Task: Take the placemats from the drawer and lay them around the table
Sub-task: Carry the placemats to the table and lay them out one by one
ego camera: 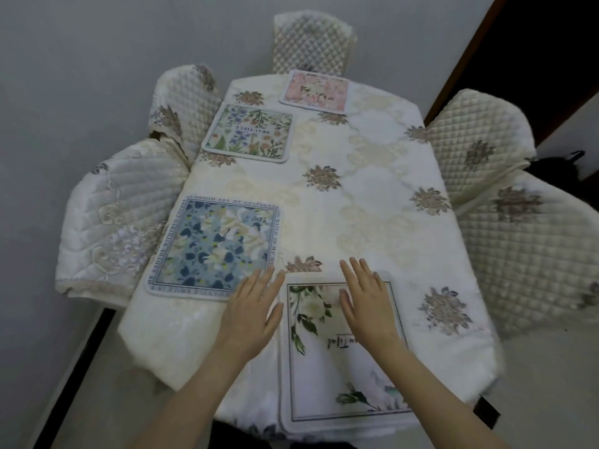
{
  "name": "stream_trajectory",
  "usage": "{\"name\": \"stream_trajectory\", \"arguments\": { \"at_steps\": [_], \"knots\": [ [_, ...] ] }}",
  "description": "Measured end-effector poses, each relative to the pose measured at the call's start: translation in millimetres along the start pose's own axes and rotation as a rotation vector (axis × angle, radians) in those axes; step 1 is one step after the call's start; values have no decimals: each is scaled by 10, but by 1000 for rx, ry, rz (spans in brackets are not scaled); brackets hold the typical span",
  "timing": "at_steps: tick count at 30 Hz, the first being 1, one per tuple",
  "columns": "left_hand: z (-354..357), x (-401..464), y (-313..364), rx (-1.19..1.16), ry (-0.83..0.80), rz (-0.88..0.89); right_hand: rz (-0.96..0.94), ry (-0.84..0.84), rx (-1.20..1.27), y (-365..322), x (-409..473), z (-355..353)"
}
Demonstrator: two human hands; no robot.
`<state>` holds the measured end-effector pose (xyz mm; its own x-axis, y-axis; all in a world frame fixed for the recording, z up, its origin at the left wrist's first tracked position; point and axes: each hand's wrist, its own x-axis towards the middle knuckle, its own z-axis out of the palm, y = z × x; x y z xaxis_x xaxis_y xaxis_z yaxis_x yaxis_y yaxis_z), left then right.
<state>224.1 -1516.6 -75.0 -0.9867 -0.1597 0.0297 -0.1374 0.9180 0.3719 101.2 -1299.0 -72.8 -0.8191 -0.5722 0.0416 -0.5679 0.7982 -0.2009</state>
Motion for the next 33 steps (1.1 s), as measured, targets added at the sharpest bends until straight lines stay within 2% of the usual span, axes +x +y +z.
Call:
{"name": "stream_trajectory", "arguments": {
  "at_steps": [7, 11, 18, 24, 27, 29, 31, 33],
  "knots": [
    [596, -438, 550, -93, -71, -133, 87, -39, 94, 711, -698, 7],
    [833, -574, 711, -104, -141, -240, 168, -123, 177, 917, -928, 109],
    [972, -662, 895, -100, -234, -433, 304, -298, 256, 1066, -1185, 281],
    [986, -639, 980, -103, -279, -499, 378, -330, 324, 997, -1208, 284],
    [952, -629, 991, -138, -240, -517, 386, -279, 385, 995, -1171, 235],
    [899, -632, 993, -193, -158, -545, 406, -219, 450, 999, -1155, 209],
    [838, -629, 984, -341, -51, -596, 439, -134, 508, 1003, -1145, 177],
    [778, -608, 948, -583, 33, -624, 455, -73, 550, 1026, -1136, 124]
  ]
}}
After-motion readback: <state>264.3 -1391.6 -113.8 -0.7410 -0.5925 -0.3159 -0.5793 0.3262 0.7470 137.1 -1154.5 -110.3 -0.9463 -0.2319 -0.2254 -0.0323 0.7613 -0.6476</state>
